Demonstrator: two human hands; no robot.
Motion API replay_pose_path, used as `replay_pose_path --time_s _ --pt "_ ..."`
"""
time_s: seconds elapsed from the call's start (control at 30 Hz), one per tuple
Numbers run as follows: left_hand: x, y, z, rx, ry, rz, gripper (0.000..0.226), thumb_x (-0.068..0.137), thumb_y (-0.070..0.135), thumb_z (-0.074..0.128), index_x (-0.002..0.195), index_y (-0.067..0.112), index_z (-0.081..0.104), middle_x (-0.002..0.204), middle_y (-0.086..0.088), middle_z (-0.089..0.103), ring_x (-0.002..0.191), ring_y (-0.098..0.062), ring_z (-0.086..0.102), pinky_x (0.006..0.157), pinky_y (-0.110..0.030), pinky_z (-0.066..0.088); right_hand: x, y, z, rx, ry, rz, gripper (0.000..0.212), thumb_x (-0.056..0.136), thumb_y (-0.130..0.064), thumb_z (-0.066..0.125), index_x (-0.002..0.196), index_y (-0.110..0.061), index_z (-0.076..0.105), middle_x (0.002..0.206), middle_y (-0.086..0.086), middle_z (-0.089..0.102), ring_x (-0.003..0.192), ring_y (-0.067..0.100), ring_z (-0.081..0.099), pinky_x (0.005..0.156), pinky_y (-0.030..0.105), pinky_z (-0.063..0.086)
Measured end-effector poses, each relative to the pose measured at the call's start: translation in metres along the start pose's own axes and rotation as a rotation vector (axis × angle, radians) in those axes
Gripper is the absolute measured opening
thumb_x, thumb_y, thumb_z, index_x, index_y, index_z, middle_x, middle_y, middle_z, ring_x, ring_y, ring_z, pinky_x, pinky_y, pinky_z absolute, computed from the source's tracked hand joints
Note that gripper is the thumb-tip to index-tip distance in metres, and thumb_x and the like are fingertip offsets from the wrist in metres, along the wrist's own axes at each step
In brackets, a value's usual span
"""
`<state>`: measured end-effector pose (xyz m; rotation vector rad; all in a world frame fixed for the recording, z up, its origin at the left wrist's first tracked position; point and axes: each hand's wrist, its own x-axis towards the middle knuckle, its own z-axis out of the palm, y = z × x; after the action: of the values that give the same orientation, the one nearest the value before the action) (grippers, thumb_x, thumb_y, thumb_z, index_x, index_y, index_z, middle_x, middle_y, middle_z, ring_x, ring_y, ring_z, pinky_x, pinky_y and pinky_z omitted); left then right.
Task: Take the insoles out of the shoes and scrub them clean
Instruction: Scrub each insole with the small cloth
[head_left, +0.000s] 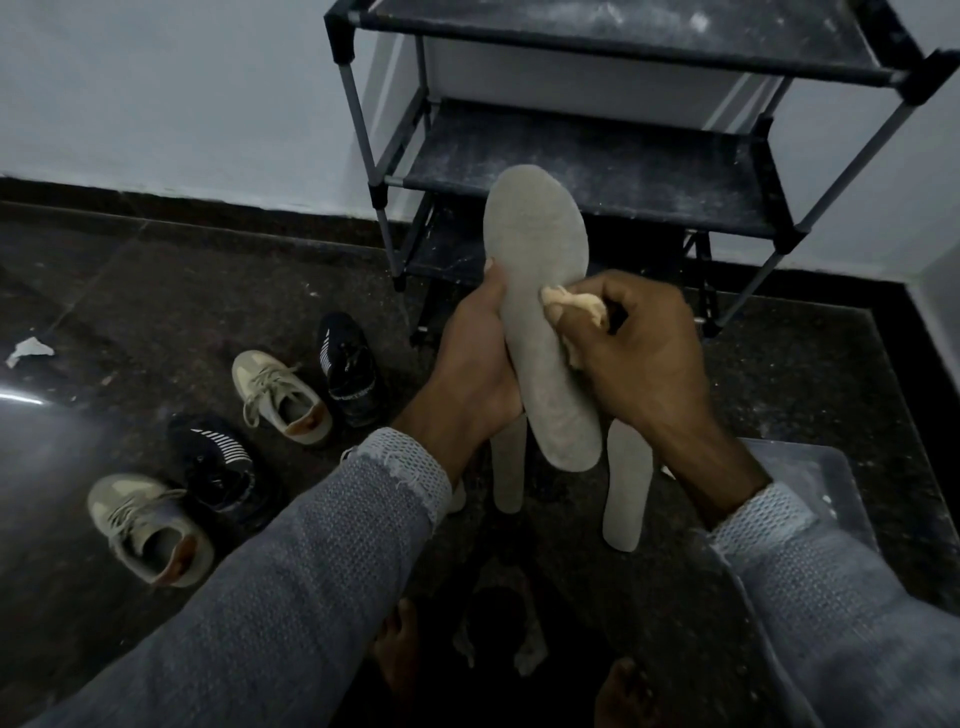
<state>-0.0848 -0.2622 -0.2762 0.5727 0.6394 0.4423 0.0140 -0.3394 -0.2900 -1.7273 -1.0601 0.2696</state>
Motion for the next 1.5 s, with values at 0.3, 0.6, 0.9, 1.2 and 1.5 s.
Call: replay_pose_path --time_s 0.3,0.6,0.9,1.2,1.5 --pt "0.004 0.002 -0.006 -0.047 -0.004 0.006 0.056 0.101 0.049 0.029 0.112 0.003 0.058 0.086 -0.017 0.071 0.071 -0.027 0.071 0.063 -0.039 0.059 0.002 0.001 0.000 -0.052 -0.037 0.007 0.011 0.087 -0.025 0.070 0.084 -0.015 0.073 0.075 -0.007 0.069 0.068 0.006 0.064 0.061 0.029 0.053" --pt "0.005 0.004 -0.006 0.009 -0.013 0.047 0.056 0.102 0.047 0.026 0.131 0.005 0.050 0.104 -0.017 0.066 0.084 -0.028 0.067 0.070 -0.040 0.058 0.007 0.004 -0.008 0.136 -0.069 0.173 0.015 0.086 -0.019 0.072 0.092 -0.006 0.073 0.085 0.006 0.072 0.075 0.016 0.068 0.063 0.028 0.055" --pt "0.003 0.003 -0.004 0.110 -0.003 0.068 0.046 0.102 0.042 0.031 0.120 0.009 0.058 0.103 -0.013 0.066 0.086 -0.025 0.064 0.074 -0.036 0.057 0.009 0.002 -0.009 0.251 0.004 0.226 0.011 0.083 -0.010 0.073 0.092 -0.004 0.071 0.082 0.004 0.071 0.067 0.004 0.064 0.059 0.017 0.053" --pt "0.007 0.000 -0.006 0.148 0.038 0.047 0.043 0.102 0.037 0.035 0.116 0.006 0.061 0.101 -0.011 0.069 0.086 -0.022 0.067 0.078 -0.031 0.056 0.005 0.002 -0.006 0.130 -0.024 0.125 0.014 0.085 -0.019 0.073 0.082 -0.005 0.073 0.071 0.002 0.070 0.061 0.012 0.064 0.058 0.030 0.056" --pt "0.005 0.001 -0.007 0.119 0.033 0.038 0.051 0.102 0.040 0.034 0.132 0.003 0.052 0.099 -0.016 0.067 0.078 -0.025 0.067 0.065 -0.032 0.058 0.000 -0.002 -0.002 0.030 -0.241 0.077 0.013 0.083 -0.021 0.074 0.084 -0.009 0.074 0.077 0.002 0.072 0.067 0.014 0.067 0.061 0.037 0.056"
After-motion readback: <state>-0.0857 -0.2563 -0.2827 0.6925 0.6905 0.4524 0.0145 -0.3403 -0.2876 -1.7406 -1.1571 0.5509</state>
